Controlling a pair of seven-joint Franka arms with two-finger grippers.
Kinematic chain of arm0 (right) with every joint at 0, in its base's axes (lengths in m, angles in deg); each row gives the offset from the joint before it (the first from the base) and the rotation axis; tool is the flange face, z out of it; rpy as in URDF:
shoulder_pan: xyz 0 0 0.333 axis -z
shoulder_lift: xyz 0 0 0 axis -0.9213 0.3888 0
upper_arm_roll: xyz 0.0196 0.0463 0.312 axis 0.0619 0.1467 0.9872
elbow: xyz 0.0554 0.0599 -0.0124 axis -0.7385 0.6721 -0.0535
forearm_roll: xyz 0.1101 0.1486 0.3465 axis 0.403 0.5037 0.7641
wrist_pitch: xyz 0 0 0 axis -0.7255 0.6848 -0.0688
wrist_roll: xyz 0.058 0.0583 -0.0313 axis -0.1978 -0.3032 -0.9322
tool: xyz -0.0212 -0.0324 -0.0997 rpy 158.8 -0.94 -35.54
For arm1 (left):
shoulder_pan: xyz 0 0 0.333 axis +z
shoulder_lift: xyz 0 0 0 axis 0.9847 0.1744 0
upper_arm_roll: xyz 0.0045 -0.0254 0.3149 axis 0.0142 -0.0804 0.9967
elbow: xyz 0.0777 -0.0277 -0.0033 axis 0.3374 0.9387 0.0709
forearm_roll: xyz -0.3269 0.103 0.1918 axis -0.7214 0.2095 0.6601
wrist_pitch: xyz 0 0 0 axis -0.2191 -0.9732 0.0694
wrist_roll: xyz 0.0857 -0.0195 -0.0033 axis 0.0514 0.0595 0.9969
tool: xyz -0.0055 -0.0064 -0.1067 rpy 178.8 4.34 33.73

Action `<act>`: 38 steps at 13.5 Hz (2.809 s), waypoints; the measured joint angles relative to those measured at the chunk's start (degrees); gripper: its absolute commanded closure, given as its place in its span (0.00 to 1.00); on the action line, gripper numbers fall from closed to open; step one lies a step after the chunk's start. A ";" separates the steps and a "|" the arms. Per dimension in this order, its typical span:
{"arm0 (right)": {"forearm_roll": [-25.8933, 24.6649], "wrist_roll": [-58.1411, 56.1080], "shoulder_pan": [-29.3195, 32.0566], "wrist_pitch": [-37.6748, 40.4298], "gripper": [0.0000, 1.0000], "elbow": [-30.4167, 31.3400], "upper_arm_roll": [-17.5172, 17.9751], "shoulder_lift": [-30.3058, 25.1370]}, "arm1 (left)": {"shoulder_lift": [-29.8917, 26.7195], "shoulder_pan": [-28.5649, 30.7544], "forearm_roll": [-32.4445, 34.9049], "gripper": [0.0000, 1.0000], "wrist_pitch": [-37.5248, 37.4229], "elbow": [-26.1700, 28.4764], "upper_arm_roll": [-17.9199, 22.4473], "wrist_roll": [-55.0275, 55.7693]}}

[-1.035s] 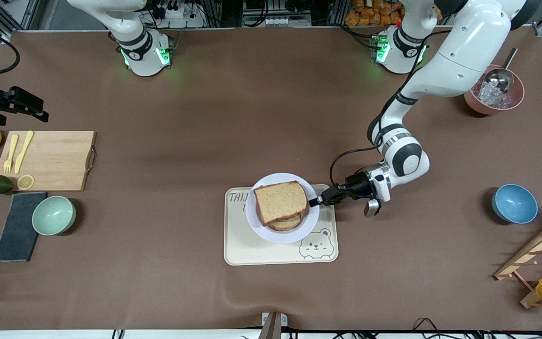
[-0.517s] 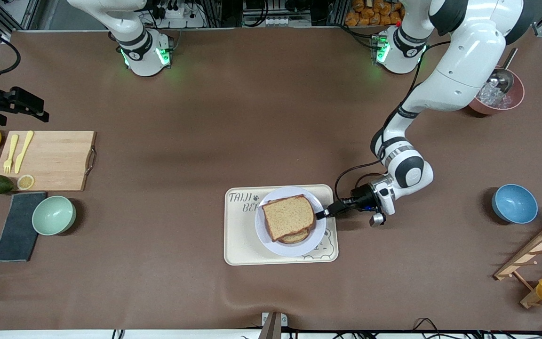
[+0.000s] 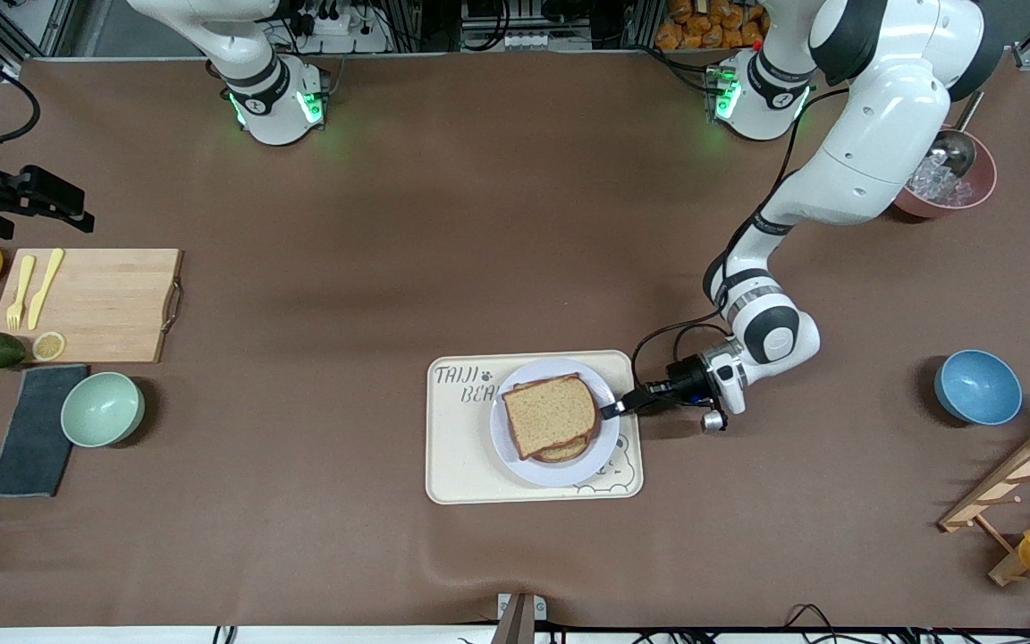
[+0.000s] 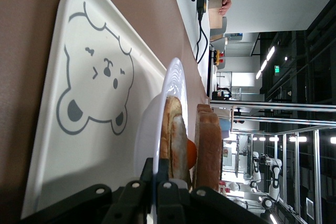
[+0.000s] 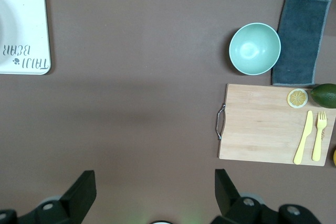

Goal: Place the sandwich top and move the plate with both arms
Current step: 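Hold the plate on the tray and open the left gripper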

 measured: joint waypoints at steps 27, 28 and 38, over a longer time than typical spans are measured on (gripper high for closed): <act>0.00 0.00 0.00 -0.09 0.00 0.14 -0.07 0.00 | -0.50 -1.19 4.51 0.00 1.85 -1.81 1.68 4.13; 0.00 0.00 0.00 -0.09 0.00 0.14 -0.07 0.00 | -0.57 -1.19 4.69 0.00 2.01 -1.81 1.78 4.61; 0.00 0.00 0.00 -0.12 0.00 0.14 -0.08 0.00 | -3.30 -1.03 7.92 0.00 4.58 -1.89 2.06 8.66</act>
